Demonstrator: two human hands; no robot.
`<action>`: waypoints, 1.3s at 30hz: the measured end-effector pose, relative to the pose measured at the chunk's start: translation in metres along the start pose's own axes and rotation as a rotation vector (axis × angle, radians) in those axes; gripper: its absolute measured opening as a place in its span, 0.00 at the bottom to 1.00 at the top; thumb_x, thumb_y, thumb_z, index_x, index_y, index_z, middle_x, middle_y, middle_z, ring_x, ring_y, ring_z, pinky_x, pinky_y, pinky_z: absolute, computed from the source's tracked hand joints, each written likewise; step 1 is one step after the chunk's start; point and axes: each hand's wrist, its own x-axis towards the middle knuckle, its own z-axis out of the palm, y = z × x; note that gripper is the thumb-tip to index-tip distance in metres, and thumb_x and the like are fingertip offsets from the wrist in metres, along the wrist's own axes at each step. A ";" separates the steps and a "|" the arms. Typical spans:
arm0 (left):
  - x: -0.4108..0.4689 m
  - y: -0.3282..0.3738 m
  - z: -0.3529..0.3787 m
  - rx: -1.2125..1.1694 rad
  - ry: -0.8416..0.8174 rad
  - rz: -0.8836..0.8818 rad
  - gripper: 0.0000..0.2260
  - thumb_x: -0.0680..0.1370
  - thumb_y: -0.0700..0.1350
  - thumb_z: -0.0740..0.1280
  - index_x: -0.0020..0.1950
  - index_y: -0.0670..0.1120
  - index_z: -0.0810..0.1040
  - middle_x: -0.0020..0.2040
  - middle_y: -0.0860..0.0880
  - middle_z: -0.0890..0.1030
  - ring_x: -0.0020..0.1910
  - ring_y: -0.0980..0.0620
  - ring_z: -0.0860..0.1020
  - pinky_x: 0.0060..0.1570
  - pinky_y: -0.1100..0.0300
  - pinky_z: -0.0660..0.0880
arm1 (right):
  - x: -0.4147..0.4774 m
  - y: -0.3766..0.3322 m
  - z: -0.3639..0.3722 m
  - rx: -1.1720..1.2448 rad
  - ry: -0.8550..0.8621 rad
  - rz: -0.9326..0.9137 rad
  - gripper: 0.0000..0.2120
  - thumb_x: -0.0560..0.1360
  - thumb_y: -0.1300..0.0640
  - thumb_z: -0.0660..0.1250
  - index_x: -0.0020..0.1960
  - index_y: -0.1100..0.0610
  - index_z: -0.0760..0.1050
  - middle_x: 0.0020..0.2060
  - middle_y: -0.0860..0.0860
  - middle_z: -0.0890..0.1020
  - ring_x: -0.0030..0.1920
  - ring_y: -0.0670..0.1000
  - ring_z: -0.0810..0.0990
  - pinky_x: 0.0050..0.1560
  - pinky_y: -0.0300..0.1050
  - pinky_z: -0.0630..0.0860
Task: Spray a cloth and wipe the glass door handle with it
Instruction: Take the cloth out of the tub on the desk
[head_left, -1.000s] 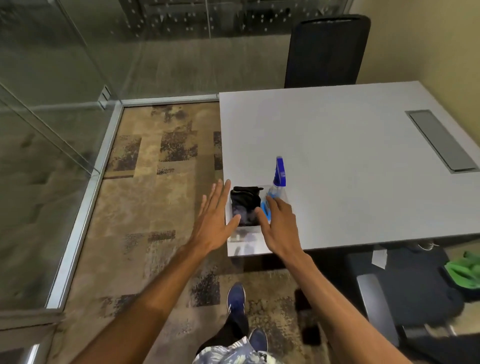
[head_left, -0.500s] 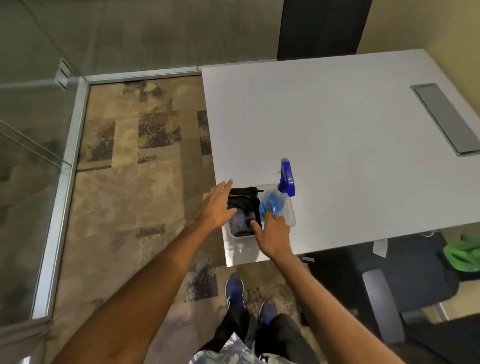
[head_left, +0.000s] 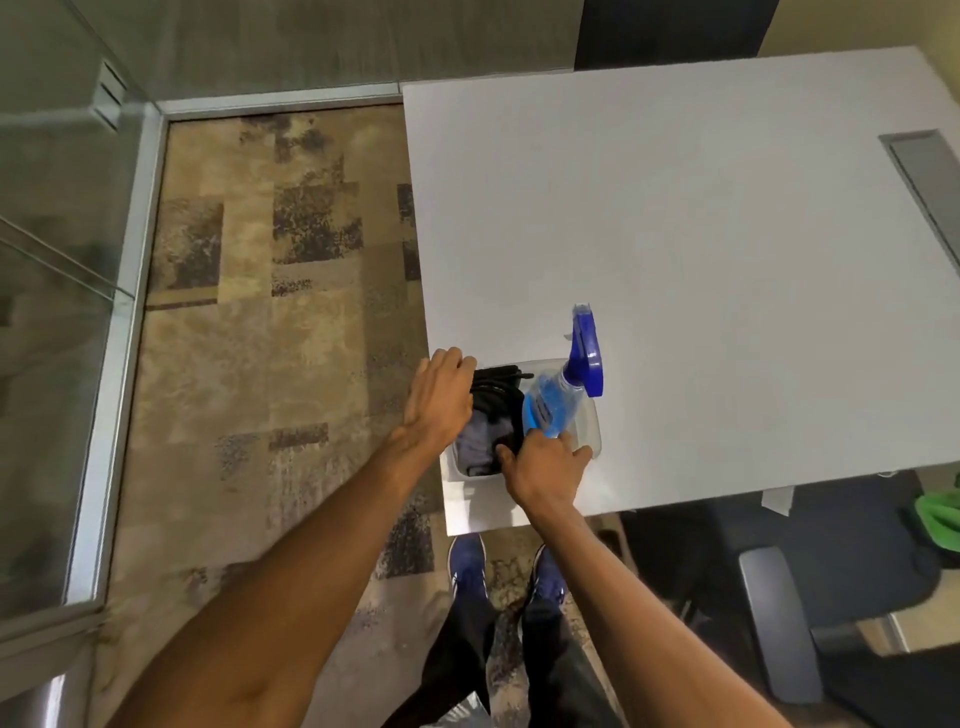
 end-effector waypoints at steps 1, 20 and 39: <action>0.000 0.000 0.002 -0.017 0.004 0.001 0.17 0.79 0.39 0.68 0.67 0.41 0.74 0.64 0.42 0.75 0.64 0.42 0.72 0.63 0.52 0.65 | 0.002 -0.001 0.001 0.003 0.005 0.009 0.20 0.81 0.40 0.60 0.58 0.56 0.77 0.57 0.55 0.82 0.64 0.57 0.75 0.69 0.60 0.66; 0.000 -0.002 -0.018 -0.846 0.091 -0.251 0.12 0.74 0.34 0.73 0.53 0.46 0.81 0.48 0.48 0.84 0.48 0.51 0.82 0.48 0.65 0.76 | 0.001 -0.006 -0.014 0.572 -0.004 0.249 0.13 0.74 0.53 0.74 0.55 0.59 0.79 0.46 0.54 0.82 0.47 0.54 0.80 0.48 0.46 0.78; -0.053 0.017 -0.078 -2.113 -0.214 -0.480 0.29 0.73 0.48 0.75 0.72 0.38 0.75 0.67 0.38 0.81 0.66 0.41 0.80 0.67 0.45 0.77 | -0.055 0.017 -0.083 1.528 -0.335 -0.153 0.10 0.80 0.67 0.64 0.59 0.59 0.76 0.48 0.50 0.85 0.52 0.53 0.86 0.48 0.44 0.82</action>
